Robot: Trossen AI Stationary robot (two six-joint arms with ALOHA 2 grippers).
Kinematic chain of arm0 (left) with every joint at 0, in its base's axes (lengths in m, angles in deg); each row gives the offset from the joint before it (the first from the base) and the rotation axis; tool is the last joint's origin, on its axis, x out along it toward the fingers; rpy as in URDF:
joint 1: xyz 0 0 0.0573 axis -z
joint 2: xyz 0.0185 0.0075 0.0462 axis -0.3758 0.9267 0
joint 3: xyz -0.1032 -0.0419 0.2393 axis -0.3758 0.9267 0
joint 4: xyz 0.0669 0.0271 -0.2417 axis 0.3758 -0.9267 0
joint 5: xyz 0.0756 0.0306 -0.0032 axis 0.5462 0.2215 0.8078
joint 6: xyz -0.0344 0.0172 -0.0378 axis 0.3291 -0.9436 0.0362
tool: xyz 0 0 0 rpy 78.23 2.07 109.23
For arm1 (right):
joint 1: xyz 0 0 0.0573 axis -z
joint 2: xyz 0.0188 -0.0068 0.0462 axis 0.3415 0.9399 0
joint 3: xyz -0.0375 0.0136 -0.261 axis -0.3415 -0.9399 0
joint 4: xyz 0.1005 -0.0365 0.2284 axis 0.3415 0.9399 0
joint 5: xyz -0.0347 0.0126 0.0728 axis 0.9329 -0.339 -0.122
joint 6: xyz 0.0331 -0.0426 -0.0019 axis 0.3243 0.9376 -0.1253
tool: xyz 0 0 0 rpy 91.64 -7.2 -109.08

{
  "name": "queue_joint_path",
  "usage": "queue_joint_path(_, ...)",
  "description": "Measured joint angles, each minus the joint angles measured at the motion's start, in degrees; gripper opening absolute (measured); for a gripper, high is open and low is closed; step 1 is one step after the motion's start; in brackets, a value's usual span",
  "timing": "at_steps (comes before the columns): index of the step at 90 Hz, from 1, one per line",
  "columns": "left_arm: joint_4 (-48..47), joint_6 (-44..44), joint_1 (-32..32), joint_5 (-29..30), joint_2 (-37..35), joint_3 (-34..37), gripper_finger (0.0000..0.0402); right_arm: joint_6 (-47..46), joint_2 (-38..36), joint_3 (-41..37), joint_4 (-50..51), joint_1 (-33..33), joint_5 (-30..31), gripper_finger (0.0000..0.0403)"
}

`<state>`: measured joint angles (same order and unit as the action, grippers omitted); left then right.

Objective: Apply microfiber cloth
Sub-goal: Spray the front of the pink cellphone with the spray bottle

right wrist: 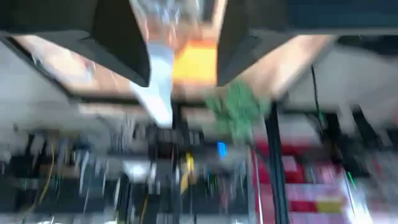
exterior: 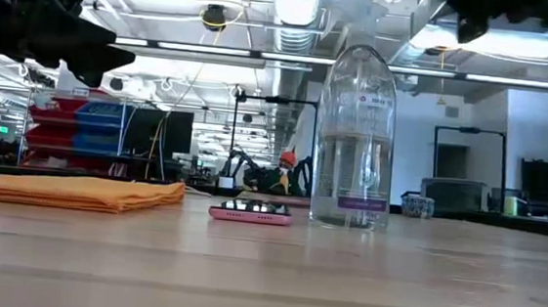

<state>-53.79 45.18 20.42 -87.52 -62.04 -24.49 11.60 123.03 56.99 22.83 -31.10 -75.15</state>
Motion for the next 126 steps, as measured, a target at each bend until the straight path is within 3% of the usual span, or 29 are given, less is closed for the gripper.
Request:
queue_joint_path(14, 0.1, 0.0, 0.0, 0.0, 0.0, 0.0, 0.0201, 0.6, 7.8, 4.7, 7.4, 5.4, -1.9, 0.0268)
queue_joint_path(40, 0.1, 0.0, 0.0, 0.0, 0.0, 0.0, 0.0201, 0.2, 19.8, 4.9, -6.8, 16.0, -24.1, 0.0286)
queue_joint_path(70, 0.2, 0.0, 0.0, 0.0, 0.0, 0.0, 0.0201, -3.6, 29.3, 5.0, -23.0, 15.0, -24.9, 0.0273)
queue_joint_path(79, 0.2, 0.0, 0.0, 0.0, 0.0, 0.0, 0.0201, -4.8, 31.4, 5.5, -23.4, 14.3, -22.5, 0.022)
queue_joint_path(89, 0.2, 0.0, 0.0, 0.0, 0.0, 0.0, 0.0201, -5.2, 32.5, 6.8, -23.2, 13.4, -18.8, 0.0114)
queue_joint_path(99, 0.2, 0.0, 0.0, 0.0, 0.0, 0.0, 0.0201, -6.0, 31.8, 8.2, -20.0, 11.2, -13.2, 0.0115)
queue_joint_path(111, 0.2, 0.0, 0.0, 0.0, 0.0, 0.0, 0.0201, -8.5, 29.3, 12.5, -8.2, 5.4, 3.5, 0.0115)
queue_joint_path(126, 0.4, 0.0, 0.0, 0.3, 0.0, 0.0, 0.0201, -16.9, 27.1, 17.6, 2.6, -6.5, 23.1, 0.0115)
